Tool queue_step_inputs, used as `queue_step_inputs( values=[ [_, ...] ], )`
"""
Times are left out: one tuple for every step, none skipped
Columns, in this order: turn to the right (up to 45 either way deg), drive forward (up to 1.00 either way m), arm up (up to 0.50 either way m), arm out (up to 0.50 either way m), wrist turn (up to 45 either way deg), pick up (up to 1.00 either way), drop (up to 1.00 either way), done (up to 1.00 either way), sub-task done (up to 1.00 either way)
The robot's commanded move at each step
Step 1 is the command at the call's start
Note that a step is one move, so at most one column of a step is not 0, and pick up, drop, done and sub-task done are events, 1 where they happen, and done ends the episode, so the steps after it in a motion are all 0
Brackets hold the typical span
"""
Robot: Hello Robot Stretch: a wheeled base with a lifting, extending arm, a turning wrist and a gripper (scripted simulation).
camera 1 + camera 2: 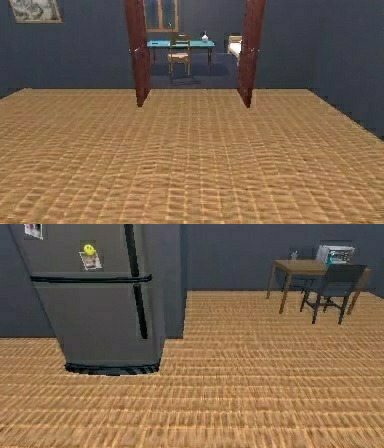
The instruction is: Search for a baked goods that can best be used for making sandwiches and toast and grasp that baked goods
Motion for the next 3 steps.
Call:
queue_step_inputs(
  values=[
    [-36.0, 0.0, 0.0, 0.0, 0.0, 0.0, 0.0, 0.0, 0.0],
    [0.0, 0.3, 0.0, 0.0, 0.0, 0.0, 0.0, 0.0, 0.0],
    [-42.0, 0.0, 0.0, 0.0, 0.0, 0.0, 0.0, 0.0, 0.0]
  ],
)
